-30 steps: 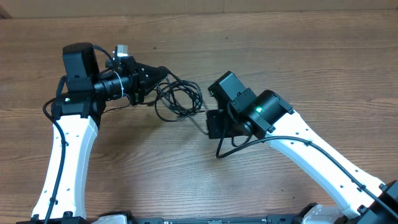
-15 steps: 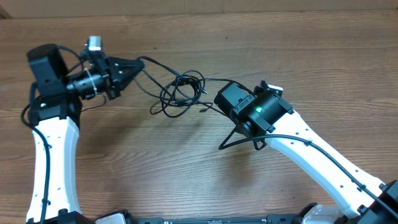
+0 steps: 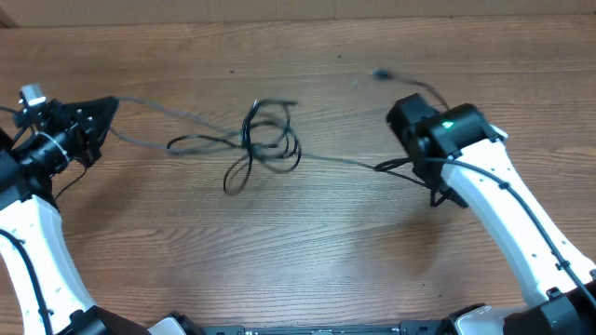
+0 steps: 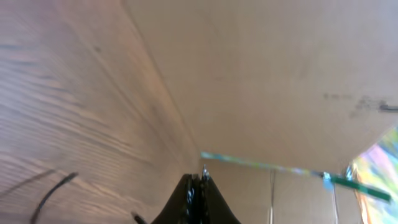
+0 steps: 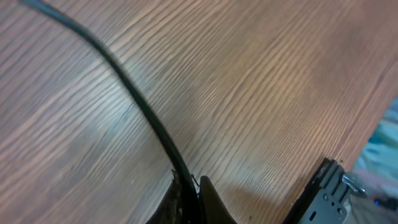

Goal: Untangle cables

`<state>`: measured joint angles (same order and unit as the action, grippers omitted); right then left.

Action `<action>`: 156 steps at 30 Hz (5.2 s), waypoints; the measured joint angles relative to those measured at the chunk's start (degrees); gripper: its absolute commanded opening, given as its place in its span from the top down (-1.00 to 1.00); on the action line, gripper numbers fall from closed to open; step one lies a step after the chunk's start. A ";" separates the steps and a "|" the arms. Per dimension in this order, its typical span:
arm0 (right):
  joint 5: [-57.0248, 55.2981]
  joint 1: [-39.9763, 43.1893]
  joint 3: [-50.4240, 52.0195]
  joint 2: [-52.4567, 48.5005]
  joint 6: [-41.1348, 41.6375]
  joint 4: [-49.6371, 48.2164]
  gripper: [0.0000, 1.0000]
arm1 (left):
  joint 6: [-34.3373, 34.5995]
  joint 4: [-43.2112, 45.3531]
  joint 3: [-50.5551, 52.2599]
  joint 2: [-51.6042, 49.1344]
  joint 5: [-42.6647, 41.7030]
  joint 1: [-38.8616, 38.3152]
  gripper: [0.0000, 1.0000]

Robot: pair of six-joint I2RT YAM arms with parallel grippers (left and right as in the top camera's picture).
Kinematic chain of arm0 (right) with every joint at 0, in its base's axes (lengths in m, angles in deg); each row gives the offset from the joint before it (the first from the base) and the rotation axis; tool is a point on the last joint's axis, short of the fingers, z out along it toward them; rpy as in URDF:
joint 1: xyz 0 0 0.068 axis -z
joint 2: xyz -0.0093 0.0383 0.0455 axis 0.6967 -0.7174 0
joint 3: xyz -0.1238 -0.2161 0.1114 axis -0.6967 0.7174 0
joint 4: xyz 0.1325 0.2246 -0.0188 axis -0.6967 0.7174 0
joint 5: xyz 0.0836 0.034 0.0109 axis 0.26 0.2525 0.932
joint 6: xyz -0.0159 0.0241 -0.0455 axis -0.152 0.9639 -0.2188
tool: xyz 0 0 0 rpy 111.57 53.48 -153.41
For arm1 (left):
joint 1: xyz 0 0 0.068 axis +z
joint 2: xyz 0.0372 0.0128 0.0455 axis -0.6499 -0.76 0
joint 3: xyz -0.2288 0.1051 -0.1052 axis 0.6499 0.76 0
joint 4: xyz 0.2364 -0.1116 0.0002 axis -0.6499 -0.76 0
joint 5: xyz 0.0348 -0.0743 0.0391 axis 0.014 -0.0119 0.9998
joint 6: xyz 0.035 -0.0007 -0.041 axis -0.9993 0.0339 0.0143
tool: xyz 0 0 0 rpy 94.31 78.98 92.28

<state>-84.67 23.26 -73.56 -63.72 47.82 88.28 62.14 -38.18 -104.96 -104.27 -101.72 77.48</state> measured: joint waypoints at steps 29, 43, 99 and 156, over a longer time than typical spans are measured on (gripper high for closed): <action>45.90 2.38 0.04 0.00 -29.40 -27.28 -0.90 | -29.53 -13.97 -0.11 -0.02 -7.15 -17.99 0.92; 59.47 -4.83 0.04 0.00 -33.97 -38.99 -1.00 | 1.44 28.41 -0.09 0.22 -25.35 -22.36 0.91; 21.27 -4.59 -0.46 -12.09 -19.56 -26.14 -1.00 | 53.02 79.21 0.26 7.82 -15.89 -16.65 0.91; 16.46 -1.97 -0.46 17.55 -21.70 -17.38 -1.00 | -70.86 -2.40 -11.89 -28.46 62.14 -65.72 -0.76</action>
<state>-68.21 21.29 -74.02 -46.17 26.12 70.91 -8.72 -40.59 -116.85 -132.73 -39.58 11.76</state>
